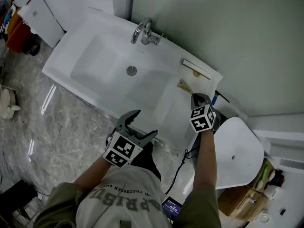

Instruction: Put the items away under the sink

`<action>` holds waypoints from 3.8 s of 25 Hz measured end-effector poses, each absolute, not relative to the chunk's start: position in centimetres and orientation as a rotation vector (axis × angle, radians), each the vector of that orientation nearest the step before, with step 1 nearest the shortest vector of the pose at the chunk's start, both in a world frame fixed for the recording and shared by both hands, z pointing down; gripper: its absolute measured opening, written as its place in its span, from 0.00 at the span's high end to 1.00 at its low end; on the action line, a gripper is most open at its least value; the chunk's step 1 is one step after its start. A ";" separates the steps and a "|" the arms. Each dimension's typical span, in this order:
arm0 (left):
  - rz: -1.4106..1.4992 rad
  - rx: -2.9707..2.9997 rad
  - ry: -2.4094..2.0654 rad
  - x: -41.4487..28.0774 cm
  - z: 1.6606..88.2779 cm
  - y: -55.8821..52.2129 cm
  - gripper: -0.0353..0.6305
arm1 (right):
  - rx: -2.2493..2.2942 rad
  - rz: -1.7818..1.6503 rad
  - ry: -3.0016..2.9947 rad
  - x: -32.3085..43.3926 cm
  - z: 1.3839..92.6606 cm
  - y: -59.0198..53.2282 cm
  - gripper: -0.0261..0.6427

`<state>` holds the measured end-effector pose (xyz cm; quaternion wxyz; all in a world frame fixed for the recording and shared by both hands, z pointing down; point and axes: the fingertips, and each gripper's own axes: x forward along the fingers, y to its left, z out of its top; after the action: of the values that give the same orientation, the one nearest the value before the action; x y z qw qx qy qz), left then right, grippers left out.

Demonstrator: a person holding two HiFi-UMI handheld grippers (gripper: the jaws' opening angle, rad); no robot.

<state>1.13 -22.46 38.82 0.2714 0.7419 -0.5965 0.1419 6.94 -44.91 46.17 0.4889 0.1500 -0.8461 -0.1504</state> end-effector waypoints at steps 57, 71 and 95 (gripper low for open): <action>0.541 1.952 -1.579 8.1 46.9 2.3 0.39 | 0.536 0.262 -2.101 18.3 56.7 -4.9 0.96; 0.514 2.036 -1.480 3.8 49.0 2.3 0.39 | 0.568 0.031 -2.029 12.7 60.5 -7.6 0.96; 0.538 1.955 -1.531 2.3 62.2 -2.9 0.39 | 0.440 -0.341 -2.011 8.4 76.5 -16.5 0.96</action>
<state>2.32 -2.88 62.16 0.2958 0.7350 -0.5757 0.2022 8.41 -16.52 76.49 0.5035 0.1820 -0.8328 -0.1411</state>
